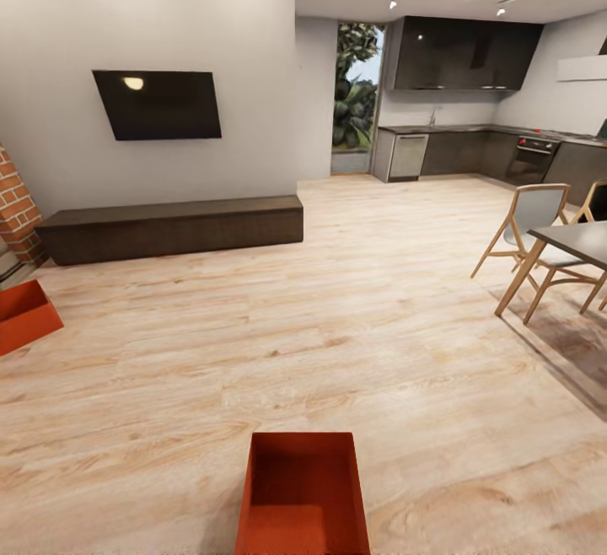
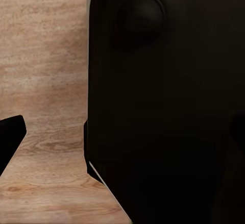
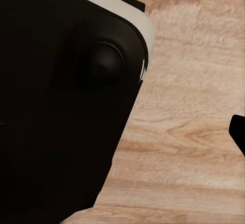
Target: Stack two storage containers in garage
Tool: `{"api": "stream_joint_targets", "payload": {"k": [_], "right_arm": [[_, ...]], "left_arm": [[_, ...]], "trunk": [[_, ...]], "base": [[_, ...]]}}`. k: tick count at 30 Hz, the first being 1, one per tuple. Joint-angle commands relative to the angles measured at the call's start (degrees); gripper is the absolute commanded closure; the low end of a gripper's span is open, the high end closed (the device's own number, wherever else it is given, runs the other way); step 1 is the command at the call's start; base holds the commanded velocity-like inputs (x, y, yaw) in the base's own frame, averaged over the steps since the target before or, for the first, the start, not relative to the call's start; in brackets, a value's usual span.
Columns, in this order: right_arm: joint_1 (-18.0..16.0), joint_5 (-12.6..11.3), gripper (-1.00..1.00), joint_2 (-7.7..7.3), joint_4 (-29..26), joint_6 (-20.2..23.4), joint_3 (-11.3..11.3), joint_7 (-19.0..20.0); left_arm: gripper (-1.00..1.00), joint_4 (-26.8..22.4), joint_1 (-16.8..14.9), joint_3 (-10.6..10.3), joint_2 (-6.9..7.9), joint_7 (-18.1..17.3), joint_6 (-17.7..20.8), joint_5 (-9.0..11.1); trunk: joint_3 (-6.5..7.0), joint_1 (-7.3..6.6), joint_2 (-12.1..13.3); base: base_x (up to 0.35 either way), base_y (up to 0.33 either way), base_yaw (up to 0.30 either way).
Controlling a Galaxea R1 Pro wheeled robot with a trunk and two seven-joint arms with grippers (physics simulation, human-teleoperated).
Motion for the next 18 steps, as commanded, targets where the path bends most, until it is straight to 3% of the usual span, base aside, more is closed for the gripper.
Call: {"api": "stream_joint_targets", "payload": {"k": [1,18], "right_arm": [[-0.04,-0.56,-1.00,0.02,0.11,-0.28,0.48,-0.03],[-0.04,-0.56,-1.00,0.09,0.11,-0.28,0.52,-0.03]], "left_arm": [[-1.00,-0.04,-0.01,-0.02,0.00,-0.01,0.05,0.45],[-1.00,-0.04,-0.01,-0.01,0.00,-0.01,0.05,0.46]], "trunk": [[-0.14,0.00,-0.02],[-1.69,0.00,-0.02]], "base": [[0.000,0.000,0.000],[0.000,0.000,0.000]]}}
